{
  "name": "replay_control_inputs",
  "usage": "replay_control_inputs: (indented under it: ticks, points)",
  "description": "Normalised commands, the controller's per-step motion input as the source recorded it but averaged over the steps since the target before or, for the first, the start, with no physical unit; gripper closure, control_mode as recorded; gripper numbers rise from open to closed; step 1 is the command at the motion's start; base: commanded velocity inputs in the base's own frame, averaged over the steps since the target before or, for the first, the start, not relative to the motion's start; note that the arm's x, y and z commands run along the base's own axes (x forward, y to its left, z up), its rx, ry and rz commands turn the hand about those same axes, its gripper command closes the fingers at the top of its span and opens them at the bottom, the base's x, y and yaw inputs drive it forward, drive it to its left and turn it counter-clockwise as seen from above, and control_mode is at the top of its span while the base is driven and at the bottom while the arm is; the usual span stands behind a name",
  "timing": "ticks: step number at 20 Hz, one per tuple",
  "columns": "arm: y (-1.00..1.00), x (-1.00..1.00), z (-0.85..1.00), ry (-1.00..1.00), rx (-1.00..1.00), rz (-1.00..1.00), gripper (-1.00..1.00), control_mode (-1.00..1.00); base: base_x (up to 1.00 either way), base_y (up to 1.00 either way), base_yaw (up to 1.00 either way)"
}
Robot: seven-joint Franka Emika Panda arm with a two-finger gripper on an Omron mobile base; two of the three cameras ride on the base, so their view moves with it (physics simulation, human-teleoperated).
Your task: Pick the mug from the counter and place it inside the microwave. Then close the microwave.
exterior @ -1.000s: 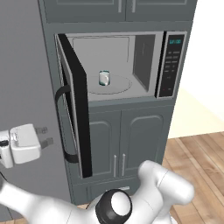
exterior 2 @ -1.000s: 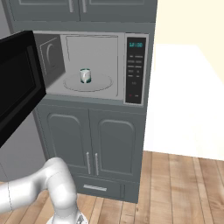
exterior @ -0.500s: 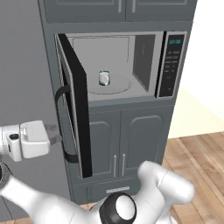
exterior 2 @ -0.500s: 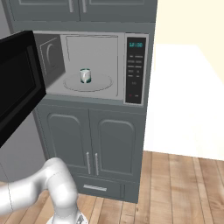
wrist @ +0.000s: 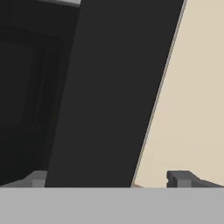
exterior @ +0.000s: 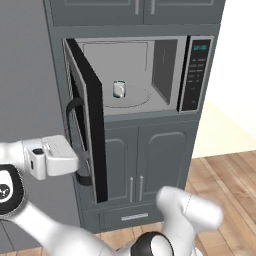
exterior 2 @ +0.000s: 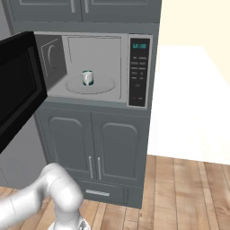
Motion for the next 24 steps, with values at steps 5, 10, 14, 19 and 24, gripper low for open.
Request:
replay_control_inputs:
  ticks: [5,10,14,19,24]
  points:
    - [-0.71,-0.04,0.03,0.00,0.00,0.13,-1.00,-1.00,0.00,0.00,0.00]
    - [-0.85,0.00,0.00,0.00,0.00,0.15,-1.00,-1.00,0.00,0.00,0.00]
    - [-0.80,0.00,0.00,0.00,0.00,0.19,-1.00,-1.00,0.00,0.00,0.00]
    - [-0.73,0.02,0.01,0.01,0.00,0.20,-1.00,-1.00,0.00,0.00,0.00]
    - [-0.69,0.30,0.07,0.11,0.00,0.15,-1.00,-1.00,0.00,0.00,0.00]
